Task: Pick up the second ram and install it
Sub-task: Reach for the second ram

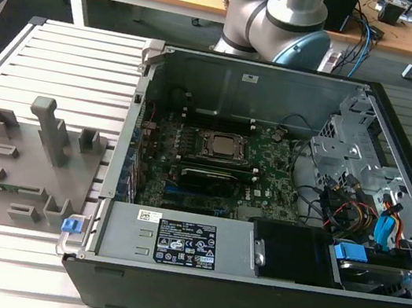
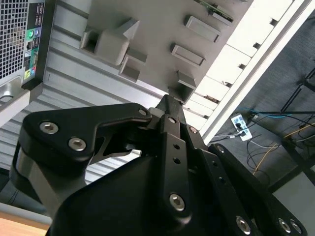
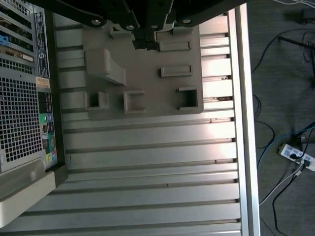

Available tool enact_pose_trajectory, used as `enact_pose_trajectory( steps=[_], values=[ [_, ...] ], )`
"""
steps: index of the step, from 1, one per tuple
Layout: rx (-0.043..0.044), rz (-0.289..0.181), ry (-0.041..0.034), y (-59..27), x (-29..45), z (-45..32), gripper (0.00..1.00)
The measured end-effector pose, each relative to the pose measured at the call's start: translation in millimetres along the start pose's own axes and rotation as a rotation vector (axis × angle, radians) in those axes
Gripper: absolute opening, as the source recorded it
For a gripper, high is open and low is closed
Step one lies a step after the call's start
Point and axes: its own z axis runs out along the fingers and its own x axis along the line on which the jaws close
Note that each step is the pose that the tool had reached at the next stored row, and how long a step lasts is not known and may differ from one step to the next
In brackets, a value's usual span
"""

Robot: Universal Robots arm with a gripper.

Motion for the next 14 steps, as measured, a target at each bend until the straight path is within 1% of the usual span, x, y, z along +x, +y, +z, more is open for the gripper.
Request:
enact_pose_trajectory(
  steps=[2, 5, 6, 7, 9, 11, 13, 14],
  values=[
    [0.0000, 0.000, -0.0001, -3.3, -0.1, -0.1, 0.11],
    [0.0000, 0.000, 0.0000, -14.3, -0.9, -0.4, 0.11],
    [-0.0001, 0.000, -0.0001, -16.6, -1.1, -0.4, 0.11],
    [-0.0001, 0.000, 0.0000, -22.6, -1.5, -0.6, 0.11],
    [0.0000, 0.000, -0.0001, -27.8, -1.9, -0.7, 0.11],
    [0.0000, 0.000, -0.0001, -37.9, -2.7, -1.0, 0.11],
    [0.0000, 0.000, -0.0001, -45.2, -3.2, -1.2, 0.11],
    [0.0000, 0.000, 0.0000, -52.0, -3.7, -1.4, 0.11]
  ],
)
